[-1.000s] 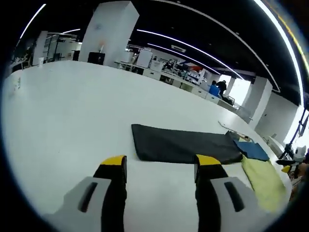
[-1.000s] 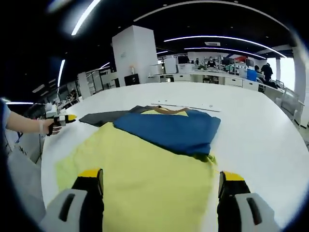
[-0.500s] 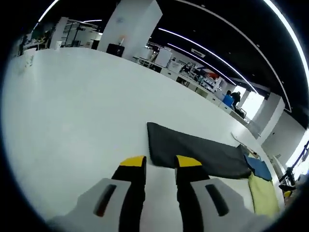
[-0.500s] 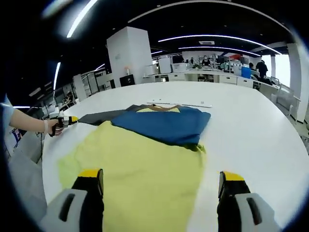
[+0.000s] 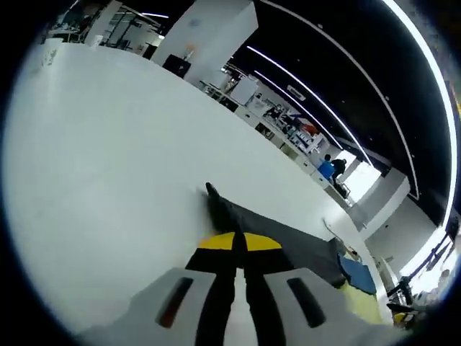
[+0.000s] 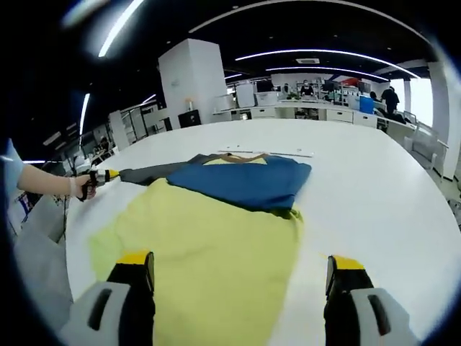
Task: Fold the garment on the visible template until the final outline fits inside the template.
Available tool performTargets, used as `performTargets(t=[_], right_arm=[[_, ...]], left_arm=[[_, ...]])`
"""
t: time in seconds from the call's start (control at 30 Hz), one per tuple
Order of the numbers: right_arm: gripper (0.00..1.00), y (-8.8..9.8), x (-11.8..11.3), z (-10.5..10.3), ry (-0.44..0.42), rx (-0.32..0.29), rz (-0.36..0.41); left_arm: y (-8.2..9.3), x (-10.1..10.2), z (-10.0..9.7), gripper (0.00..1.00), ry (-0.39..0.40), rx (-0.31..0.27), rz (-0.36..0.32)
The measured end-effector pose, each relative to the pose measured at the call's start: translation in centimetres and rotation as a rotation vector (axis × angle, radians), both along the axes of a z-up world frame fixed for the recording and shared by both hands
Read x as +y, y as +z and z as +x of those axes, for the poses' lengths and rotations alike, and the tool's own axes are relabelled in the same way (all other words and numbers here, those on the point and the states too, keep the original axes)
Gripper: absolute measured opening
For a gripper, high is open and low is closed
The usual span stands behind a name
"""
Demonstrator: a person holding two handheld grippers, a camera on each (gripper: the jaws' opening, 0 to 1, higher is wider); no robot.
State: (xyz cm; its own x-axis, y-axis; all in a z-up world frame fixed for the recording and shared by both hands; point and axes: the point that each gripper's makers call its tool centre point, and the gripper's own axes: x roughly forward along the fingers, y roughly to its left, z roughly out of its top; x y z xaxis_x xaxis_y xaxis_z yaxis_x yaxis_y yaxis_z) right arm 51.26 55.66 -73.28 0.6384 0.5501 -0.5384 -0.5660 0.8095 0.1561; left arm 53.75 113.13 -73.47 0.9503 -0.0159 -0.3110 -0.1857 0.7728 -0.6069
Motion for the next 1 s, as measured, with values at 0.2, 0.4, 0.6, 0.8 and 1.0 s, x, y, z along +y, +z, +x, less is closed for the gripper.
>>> performTargets(t=[0.2, 0.4, 0.6, 0.8, 1.0], right_arm=[[1.00, -0.2, -0.2, -0.1, 0.002, 0.003, -0.005], [1.00, -0.3, -0.2, -0.2, -0.006, 0.009, 0.018], [0.99, -0.6, -0.8, -0.4, -0.022, 0.015, 0.031], [0.99, -1.0, -1.5, -0.5, -0.035, 0.027, 0.035], [0.99, -1.3, -1.9, -0.6, -0.055, 0.036, 0.058]], left_arm=[[3.3, -4.8, 2.8, 0.00, -0.148, -0.065, 0.001], [5.0, -10.2, 4.9, 0.00, -0.271, -0.092, -0.001], [5.4, -15.9, 7.0, 0.00, -0.357, -0.098, -0.042], [5.6, -21.2, 8.4, 0.00, -0.434, -0.097, -0.073], [5.9, -25.8, 9.4, 0.00, -0.490, -0.087, -0.133]])
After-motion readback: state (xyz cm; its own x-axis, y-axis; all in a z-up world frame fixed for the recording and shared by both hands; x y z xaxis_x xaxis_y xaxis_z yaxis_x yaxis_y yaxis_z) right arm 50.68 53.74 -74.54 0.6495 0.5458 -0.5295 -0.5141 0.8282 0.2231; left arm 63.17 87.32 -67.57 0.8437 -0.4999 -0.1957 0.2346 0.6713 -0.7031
